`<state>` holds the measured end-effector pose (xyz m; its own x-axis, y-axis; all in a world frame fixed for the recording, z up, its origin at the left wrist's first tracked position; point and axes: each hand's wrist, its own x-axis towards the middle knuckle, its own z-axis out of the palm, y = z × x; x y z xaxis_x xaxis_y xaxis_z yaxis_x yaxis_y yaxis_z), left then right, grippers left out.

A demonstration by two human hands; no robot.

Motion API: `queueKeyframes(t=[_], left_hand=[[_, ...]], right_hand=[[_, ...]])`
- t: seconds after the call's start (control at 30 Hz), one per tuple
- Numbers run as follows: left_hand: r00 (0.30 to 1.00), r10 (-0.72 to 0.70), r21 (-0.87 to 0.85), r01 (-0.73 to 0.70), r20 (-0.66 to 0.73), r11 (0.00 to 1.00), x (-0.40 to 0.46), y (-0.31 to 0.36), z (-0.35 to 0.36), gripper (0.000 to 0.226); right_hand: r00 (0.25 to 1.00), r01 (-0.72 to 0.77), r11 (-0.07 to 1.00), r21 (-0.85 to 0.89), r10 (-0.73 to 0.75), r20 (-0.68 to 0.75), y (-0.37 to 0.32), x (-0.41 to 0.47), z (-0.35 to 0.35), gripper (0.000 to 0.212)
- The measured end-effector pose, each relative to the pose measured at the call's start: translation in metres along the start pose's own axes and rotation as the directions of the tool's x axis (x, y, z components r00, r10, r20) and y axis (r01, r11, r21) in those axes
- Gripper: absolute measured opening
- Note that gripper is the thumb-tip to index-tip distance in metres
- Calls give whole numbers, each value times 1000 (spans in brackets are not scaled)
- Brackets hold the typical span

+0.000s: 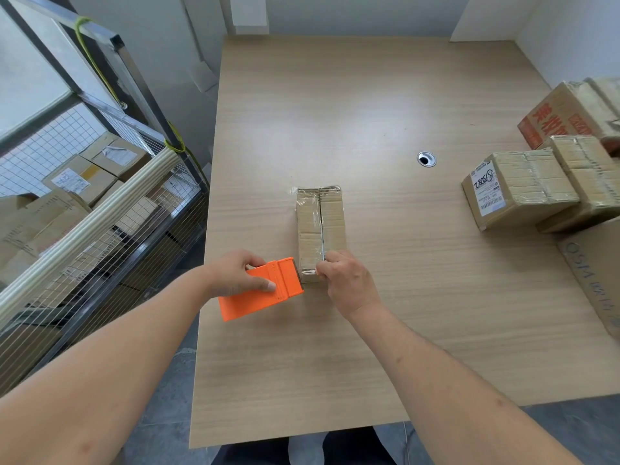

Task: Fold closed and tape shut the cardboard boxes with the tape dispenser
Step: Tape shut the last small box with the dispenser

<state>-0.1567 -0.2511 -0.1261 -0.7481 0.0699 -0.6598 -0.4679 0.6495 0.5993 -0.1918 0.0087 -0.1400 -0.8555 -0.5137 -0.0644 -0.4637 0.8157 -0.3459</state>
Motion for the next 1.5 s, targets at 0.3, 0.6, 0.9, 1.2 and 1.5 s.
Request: queueKeyframes(t=[0.3,0.6,0.9,1.2,1.5], left_hand=[[994,-102,1,102,-30,995,4,9,5,48],[995,-98,145,94,23,985,-1,16,-7,43],[989,-150,231,147,-2,962,7,25,-10,77],[990,-139,298,141,-26,944,8,44,-10,70],[919,35,500,181,-392,847,11,26,-5,34]], right_hand=[[1000,-6,1000,-27,6,-9,-4,1,2,25],[1000,2,1000,-27,-2,-5,-4,0,2,27],[1000,-3,1000,-30,3,-6,-4,0,2,27],[1000,0,1000,-25,0,-5,-5,0,1,25],[999,1,1000,5,-1,-37,-4,-1,3,25]])
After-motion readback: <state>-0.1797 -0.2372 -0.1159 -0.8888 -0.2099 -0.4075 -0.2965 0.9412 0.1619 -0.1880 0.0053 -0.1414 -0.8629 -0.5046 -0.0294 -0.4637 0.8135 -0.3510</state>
